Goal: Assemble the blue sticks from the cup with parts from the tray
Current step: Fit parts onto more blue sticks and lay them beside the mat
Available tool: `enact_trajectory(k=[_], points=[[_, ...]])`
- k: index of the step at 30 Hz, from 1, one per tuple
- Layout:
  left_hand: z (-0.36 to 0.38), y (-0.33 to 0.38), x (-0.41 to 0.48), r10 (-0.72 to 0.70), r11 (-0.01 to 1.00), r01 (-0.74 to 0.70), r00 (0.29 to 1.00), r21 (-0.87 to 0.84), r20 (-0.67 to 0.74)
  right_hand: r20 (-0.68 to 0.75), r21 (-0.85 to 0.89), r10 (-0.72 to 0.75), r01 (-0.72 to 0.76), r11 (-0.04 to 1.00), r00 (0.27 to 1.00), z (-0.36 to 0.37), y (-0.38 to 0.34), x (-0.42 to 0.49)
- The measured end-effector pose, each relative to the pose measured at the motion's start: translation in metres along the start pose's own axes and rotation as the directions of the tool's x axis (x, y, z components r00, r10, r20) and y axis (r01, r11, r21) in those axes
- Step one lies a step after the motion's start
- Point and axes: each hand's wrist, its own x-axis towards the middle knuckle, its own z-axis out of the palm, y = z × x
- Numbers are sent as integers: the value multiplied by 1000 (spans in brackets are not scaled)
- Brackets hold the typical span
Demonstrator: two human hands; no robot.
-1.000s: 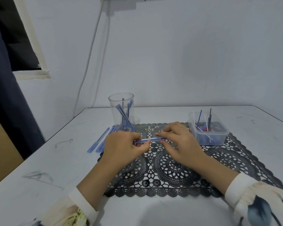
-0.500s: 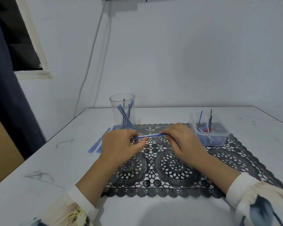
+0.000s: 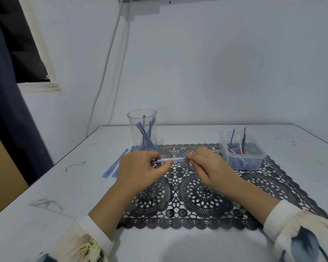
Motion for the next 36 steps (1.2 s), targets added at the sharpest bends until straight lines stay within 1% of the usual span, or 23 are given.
enact_trajectory(k=[7,11,16,18,20,23,26,28,32,34,36], points=[[1,-2,1,14,1000,-14,1000,-6,-18,8,5,5,-5,1000,1000,1,3,-1],[1,-3,1,11,1000,-11,1000,-13,-23,-28,-26,59,-60,998,998,3,3,0],[0,-5,2,-51,998,50,998,-25,-38,-100,83,149,-141,987,984,-2,0,-1],[-1,-7,3,-78,997,78,996,0,-46,-98,78,149,-141,987,984,-1,2,-2],[-1,-8,4,-109,994,109,993,8,-45,-74,78,174,-169,983,982,2,6,-2],[-2,-9,5,-131,991,131,991,13,-39,-1,131,291,-289,948,957,5,8,-2],[-3,-8,5,-141,990,141,990,2,-29,65,84,316,-320,944,947,3,7,-1],[-4,-9,5,-148,989,148,989,3,-30,108,67,290,-298,952,951,2,6,0],[-4,-8,6,-156,988,156,987,-7,-25,246,32,127,-139,990,961,6,9,-3],[-4,-8,6,-162,987,162,987,-2,-15,298,5,98,-104,995,950,9,11,-4],[-5,-7,6,-164,987,164,986,6,-11,343,-18,103,-103,995,934,10,11,-4]])
